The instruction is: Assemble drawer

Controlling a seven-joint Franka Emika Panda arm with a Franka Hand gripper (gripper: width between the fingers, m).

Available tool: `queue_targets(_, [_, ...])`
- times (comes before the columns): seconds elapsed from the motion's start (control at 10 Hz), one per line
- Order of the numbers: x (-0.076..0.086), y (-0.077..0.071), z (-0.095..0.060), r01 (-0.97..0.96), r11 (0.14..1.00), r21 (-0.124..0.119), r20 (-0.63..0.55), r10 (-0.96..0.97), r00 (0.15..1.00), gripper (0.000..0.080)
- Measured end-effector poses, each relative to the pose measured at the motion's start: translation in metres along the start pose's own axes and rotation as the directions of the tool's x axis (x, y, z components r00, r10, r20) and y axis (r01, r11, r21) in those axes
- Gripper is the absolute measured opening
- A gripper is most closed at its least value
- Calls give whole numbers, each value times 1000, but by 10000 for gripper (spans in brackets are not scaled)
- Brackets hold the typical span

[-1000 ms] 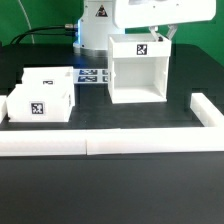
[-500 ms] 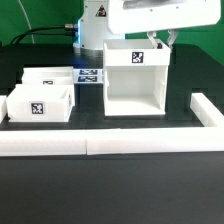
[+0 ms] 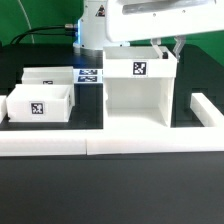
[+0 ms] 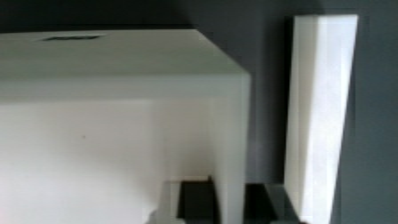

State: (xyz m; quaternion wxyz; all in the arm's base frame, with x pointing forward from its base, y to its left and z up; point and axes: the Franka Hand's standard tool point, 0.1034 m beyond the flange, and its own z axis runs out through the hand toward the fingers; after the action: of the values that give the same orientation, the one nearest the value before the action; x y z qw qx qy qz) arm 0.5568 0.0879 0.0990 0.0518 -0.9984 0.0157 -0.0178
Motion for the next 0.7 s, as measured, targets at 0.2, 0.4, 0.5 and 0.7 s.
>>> queue_targets(0.2, [11,-4,0,15,1000,4,-11,-15,1000,41])
queue_targets(0.4, [23,-7,1,26,1000,9,-41,-26,999,41])
queue_targets(0.5, [23,-7,1,20,1000,9,-42,-19,999,41])
queue_targets(0.7, [24,-7,0,13,1000,9,-44,-13,999,41])
